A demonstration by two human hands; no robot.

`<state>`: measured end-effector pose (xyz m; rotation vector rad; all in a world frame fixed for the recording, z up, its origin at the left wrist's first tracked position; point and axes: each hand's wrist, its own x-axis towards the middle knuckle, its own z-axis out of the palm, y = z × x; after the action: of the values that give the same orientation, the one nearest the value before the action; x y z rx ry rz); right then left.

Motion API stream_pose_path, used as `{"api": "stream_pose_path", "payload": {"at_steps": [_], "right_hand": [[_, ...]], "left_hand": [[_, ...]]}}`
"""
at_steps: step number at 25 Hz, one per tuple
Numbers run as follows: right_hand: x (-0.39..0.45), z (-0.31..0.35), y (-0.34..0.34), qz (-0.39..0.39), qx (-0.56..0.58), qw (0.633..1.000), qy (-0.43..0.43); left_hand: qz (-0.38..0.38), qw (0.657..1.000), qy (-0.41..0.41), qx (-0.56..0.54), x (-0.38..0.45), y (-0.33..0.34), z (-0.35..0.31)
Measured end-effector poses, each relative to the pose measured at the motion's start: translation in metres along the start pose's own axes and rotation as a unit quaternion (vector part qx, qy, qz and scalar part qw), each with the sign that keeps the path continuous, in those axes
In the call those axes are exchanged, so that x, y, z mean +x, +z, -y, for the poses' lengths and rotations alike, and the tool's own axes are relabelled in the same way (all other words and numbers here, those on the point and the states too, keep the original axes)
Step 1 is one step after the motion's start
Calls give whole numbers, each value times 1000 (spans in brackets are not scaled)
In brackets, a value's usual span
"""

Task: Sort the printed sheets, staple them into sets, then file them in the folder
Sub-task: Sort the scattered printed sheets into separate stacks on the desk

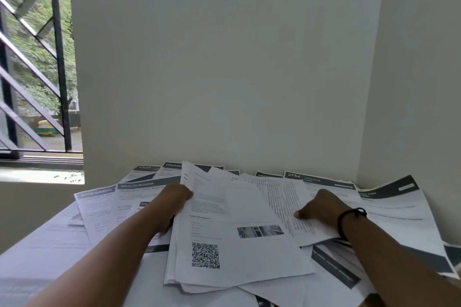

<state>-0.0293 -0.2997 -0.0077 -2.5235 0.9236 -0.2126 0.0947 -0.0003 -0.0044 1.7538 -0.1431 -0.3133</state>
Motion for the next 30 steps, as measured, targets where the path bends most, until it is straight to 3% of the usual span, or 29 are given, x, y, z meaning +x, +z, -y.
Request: {"api": "stream_pose_path", "payload": {"at_steps": [2, 4, 6, 9, 11, 13, 14, 16, 19, 21, 25, 28, 30], "right_hand": [[-1, -3, -4, -47, 12, 999, -19], [-1, -10, -12, -145, 171, 974, -40], [-3, -14, -22, -257, 349, 899, -66], [-11, -10, -45, -366, 488, 780, -138], [-14, -5, -54, -309, 631, 693, -162], [-14, -2, -55, -167, 757, 611, -160], [-14, 1, -52, -101, 777, 603, -152], [-19, 10, -38, -12, 735, 667, -121], [-36, 28, -9, 13, 485, 871, -77], [-46, 36, 7, 22, 289, 954, -78], [-59, 51, 19, 33, 86, 991, -100], [-62, 56, 28, 39, 31, 991, -122], [-61, 55, 27, 16, 38, 991, -125]], "left_hand": [[-21, 1000, -6, -8, 0, -2, -2], [-34, 999, -4, -9, -1, -3, -3], [-37, 999, 1, -8, -2, -3, -4], [-36, 999, 4, 6, -4, -2, -4], [-41, 998, 16, 49, -3, -1, -5], [-63, 991, 37, 115, 1, -2, -4], [-68, 986, 39, 150, 3, -2, -3], [-84, 978, 46, 186, 5, -3, -2], [-81, 988, 33, 129, 7, -2, 1], [-74, 989, 48, 115, 6, -3, 2], [22, 999, 16, -18, 4, -7, 0], [69, 994, 41, 79, -5, -1, -3], [59, 994, 72, 57, -5, 1, -6]]}}
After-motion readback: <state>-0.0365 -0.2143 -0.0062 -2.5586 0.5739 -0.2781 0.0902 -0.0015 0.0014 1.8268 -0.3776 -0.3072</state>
